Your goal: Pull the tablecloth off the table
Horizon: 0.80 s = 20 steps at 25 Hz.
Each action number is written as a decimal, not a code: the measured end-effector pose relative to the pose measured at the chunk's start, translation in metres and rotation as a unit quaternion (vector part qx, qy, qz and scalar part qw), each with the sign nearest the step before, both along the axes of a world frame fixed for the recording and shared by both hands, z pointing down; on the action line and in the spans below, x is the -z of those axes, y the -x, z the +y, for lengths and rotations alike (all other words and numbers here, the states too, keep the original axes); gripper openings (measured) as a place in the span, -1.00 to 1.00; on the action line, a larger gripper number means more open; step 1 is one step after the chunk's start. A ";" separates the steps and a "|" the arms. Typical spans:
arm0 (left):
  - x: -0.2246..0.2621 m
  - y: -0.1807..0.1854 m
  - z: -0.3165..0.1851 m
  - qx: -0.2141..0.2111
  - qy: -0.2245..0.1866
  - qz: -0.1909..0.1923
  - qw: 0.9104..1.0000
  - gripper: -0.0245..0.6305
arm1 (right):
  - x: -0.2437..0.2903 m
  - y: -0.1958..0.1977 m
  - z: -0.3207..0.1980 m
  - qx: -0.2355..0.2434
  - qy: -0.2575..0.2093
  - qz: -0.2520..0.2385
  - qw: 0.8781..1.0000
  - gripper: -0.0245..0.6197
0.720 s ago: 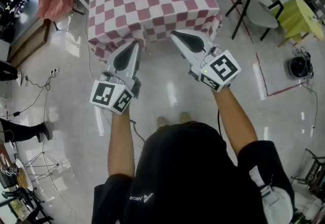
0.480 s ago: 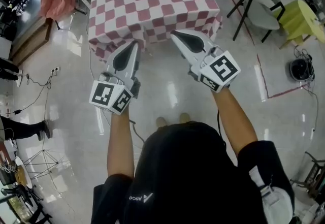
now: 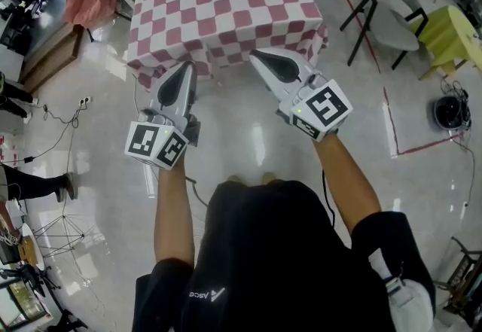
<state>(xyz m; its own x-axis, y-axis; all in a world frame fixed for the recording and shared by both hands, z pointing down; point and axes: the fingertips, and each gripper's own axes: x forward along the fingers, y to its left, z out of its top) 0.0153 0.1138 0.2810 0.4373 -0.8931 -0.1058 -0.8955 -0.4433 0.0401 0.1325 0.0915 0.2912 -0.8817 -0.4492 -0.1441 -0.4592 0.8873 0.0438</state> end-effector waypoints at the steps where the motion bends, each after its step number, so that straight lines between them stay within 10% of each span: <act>1: 0.000 -0.001 -0.002 0.004 0.000 0.000 1.000 -0.90 | -0.001 -0.003 -0.004 0.000 0.000 -0.001 1.000 -0.91; 20: -0.022 0.079 -0.174 0.020 0.000 0.002 1.000 -0.89 | -0.026 0.058 -0.174 -0.036 0.001 0.029 0.999 -0.91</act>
